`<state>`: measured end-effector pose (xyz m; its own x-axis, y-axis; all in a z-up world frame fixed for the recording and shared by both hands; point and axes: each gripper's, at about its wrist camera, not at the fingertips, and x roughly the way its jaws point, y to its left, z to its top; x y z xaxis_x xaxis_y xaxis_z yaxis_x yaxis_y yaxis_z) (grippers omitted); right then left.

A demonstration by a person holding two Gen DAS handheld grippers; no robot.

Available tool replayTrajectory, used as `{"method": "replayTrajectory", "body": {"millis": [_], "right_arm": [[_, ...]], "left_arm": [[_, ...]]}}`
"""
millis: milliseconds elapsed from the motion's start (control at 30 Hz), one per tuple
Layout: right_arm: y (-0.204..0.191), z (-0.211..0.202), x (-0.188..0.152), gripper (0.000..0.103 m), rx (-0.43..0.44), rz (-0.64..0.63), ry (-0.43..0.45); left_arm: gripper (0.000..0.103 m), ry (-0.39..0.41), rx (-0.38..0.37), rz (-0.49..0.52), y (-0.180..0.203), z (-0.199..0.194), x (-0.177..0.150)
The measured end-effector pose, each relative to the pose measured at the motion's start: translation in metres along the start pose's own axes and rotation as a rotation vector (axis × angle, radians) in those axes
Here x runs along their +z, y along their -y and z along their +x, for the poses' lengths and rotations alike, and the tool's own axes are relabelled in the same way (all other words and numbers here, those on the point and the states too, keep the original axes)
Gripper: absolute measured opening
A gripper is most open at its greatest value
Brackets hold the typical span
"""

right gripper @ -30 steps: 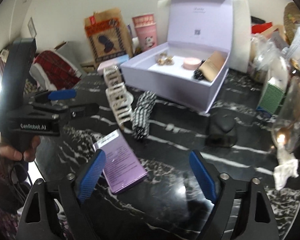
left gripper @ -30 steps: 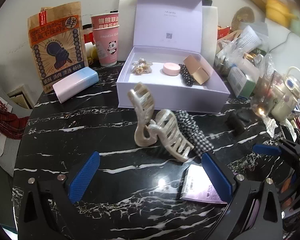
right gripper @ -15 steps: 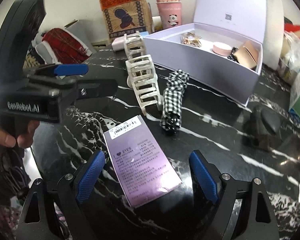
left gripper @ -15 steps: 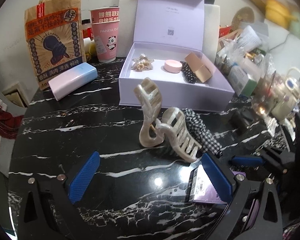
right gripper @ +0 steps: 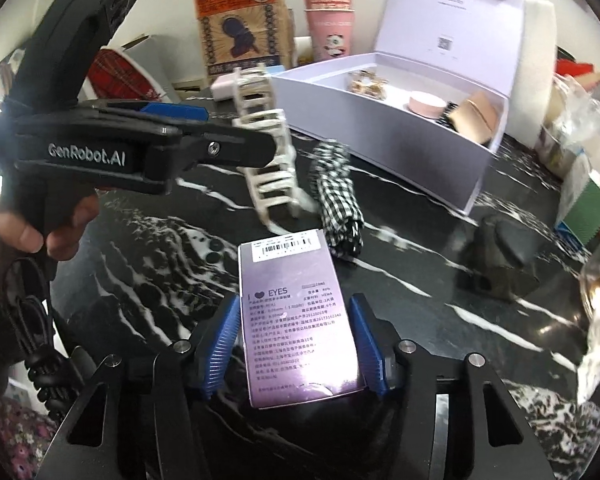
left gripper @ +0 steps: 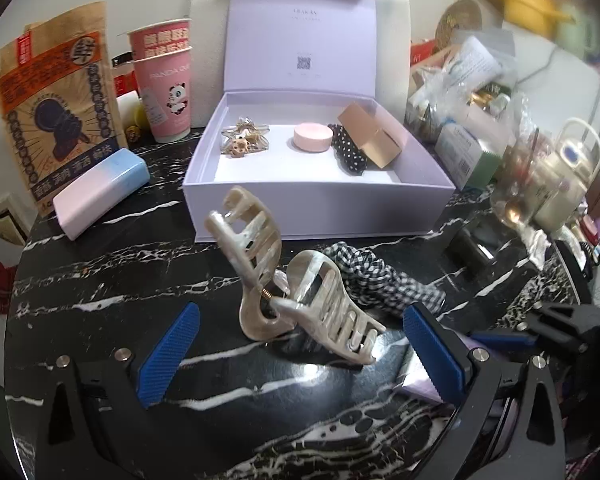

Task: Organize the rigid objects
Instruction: 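Grasp the purple card package with the right gripper while the left gripper approaches the cream claw clip, then grasp the cream marbled claw clip with the left gripper and lift it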

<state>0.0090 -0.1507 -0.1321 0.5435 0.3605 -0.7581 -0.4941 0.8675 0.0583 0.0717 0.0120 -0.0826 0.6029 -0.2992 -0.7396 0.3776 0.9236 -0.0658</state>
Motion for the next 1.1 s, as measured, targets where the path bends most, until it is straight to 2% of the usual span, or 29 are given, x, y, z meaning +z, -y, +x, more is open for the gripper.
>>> {"method": "replayTrajectory", "body": {"millis": [133,400,600,667,733,833,1100], "right_arm": [[0.015,-0.003,-0.001,0.055,-0.035,0.046,-0.001],[0.026,-0.003,-0.001,0.055,-0.055,0.075,0.000],[0.026,-0.003,-0.002,0.055,-0.054,0.074,0.002],[0.026,-0.003,-0.002,0.055,-0.055,0.074,0.002],[0.026,-0.003,-0.001,0.055,-0.056,0.073,0.003],[0.025,-0.002,-0.001,0.055,-0.059,0.073,0.004],[0.025,-0.003,-0.002,0.053,-0.065,0.078,0.014]], "left_arm": [[0.103,-0.018,-0.023,-0.003,-0.002,0.014,0.003],[0.103,-0.047,-0.106,-0.102,-0.019,0.032,0.005],[0.103,-0.076,-0.101,-0.111,-0.018,0.039,0.004],[0.099,-0.088,-0.098,-0.112,-0.018,0.043,0.003],[0.086,-0.081,-0.069,-0.095,-0.017,0.043,0.002],[0.075,-0.063,-0.087,-0.090,-0.016,0.041,0.001],[0.070,-0.043,-0.058,-0.071,-0.012,0.036,-0.001]]}}
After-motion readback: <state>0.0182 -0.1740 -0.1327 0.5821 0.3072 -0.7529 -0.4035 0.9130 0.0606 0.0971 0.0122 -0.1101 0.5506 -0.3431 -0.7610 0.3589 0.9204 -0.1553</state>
